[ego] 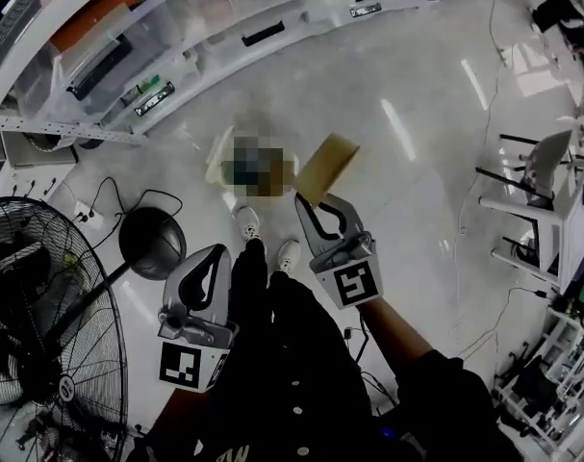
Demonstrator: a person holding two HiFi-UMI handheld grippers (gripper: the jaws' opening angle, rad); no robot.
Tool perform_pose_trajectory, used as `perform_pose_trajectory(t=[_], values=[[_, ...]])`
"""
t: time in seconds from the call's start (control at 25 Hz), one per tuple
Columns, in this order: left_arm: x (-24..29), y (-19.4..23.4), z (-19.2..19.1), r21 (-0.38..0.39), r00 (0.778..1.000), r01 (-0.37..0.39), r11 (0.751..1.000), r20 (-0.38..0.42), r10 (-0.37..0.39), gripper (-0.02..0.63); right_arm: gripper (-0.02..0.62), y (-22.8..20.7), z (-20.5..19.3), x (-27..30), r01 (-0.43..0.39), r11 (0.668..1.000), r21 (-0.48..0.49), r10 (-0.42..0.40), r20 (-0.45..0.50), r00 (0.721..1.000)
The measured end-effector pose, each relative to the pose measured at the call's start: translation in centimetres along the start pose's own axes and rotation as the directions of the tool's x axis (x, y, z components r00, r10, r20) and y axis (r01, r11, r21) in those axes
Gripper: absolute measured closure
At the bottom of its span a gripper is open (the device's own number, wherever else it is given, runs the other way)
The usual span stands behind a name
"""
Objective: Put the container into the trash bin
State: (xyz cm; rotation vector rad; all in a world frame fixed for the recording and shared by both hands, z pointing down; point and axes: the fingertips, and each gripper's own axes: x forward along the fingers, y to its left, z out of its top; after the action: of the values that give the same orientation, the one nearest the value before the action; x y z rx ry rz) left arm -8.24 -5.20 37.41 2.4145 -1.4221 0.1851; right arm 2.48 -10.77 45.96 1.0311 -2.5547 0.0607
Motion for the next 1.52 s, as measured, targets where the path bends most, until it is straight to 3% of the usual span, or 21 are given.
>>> perform_pose_trajectory(t=[0.08, 0.36, 0.6, 1.04, 1.2, 1.4, 1.52], values=[[0.6, 0.6, -1.1, -0.017, 1.0, 0.003, 1.0, -0.025, -0.004, 0.606, 0.571, 1.1, -2.6, 2.0, -0.038, 0.999, 0.006, 0.038, -0.065, 0.997], [2.9, 2.6, -5.8, -0.053, 0.994, 0.009, 0.999, -0.104, -0.015, 0.606, 0.571, 3.0, -9.7, 8.6, -0.108, 0.993, 0.04, 0.113, -0.127, 0.985], [4.1, 4.1, -9.7, -0.122, 0.987, 0.018, 0.992, -0.158, -0.037, 0.606, 0.571, 5.5, -17.1, 13.5, -0.189, 0.981, 0.042, 0.193, -0.244, 0.95], [5.7, 5.1, -15.7, -0.201, 0.971, -0.033, 0.979, -0.237, -0.016, 0.606, 0.571, 9.8, -28.9, 18.0, -0.314, 0.945, 0.088, 0.32, -0.449, 0.834], [6.1, 5.4, -16.8, -0.224, 0.973, -0.047, 0.973, -0.232, -0.006, 0.606, 0.571, 10.3, -31.9, 19.7, -0.343, 0.933, 0.104, 0.348, -0.494, 0.796], [6.2, 5.3, -19.1, -0.256, 0.967, -0.062, 0.965, -0.257, -0.006, 0.606, 0.571, 11.5, -35.7, 21.2, -0.398, 0.911, 0.113, 0.388, -0.564, 0.729], [6.2, 5.5, -20.4, -0.263, 0.961, -0.074, 0.962, -0.278, -0.002, 0.606, 0.571, 12.0, -37.0, 21.9, -0.401, 0.906, 0.134, 0.401, -0.575, 0.713]])
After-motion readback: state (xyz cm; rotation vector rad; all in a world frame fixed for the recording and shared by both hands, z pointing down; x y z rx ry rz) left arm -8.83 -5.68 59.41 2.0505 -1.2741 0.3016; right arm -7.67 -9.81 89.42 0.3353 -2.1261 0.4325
